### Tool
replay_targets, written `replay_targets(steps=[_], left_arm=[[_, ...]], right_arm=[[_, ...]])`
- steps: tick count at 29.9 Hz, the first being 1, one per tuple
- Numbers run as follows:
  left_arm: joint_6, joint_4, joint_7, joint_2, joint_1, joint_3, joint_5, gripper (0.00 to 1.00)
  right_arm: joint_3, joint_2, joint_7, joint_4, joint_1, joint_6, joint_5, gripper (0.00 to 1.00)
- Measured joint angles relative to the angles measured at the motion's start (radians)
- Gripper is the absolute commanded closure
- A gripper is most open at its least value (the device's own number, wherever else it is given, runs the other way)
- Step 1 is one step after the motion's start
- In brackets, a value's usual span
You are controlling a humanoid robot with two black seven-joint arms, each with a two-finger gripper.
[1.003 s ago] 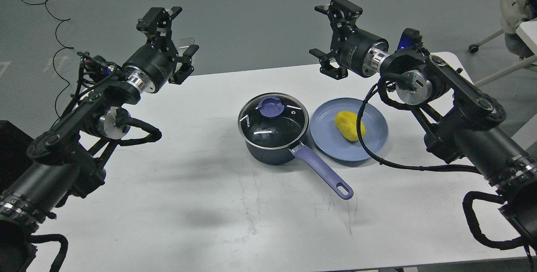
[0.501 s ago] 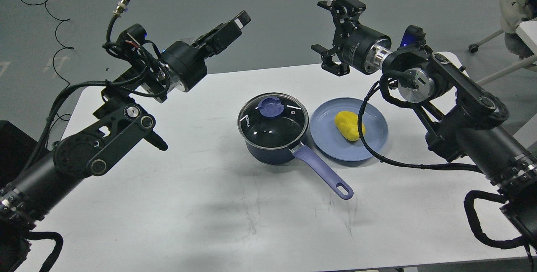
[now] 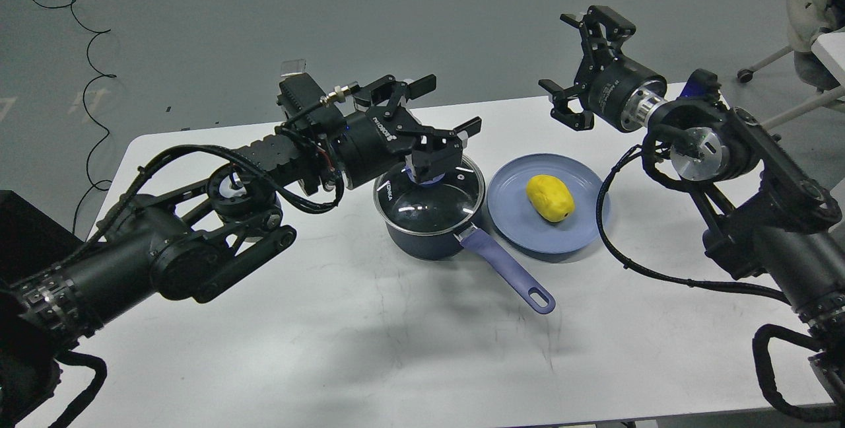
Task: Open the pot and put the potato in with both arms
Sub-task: 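Reach the left gripper over the saucepan toward the purple lid knob, then close the left gripper on the purple knob of the glass lid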
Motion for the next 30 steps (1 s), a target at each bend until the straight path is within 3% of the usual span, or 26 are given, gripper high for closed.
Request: replay_targets(steps=[7, 11, 16, 30], left_arm=[[0.013, 0.194, -0.004, -0.102, 0.003, 0.049, 0.07, 0.03], [0.094, 0.314, -0.015, -0.133, 0.0, 0.136, 0.073, 0.03], [0.156, 0.334, -0.025, -0.139, -0.013, 0.217, 0.058, 0.03], [0.157, 0.343, -0.035, -0.128, -0.012, 0.229, -0.012, 0.03]], right_arm=[[0.029, -0.019, -0.001, -0.006, -0.015, 0.0, 0.003, 0.0], [0.058, -0.025, -0.002, -0.006, -0.028, -0.001, 0.003, 0.0], [0.074, -0.038, -0.002, -0.008, -0.033, -0.002, 0.003, 0.0], [0.078, -0.041, -0.002, -0.008, -0.04, -0.002, 0.003, 0.0]])
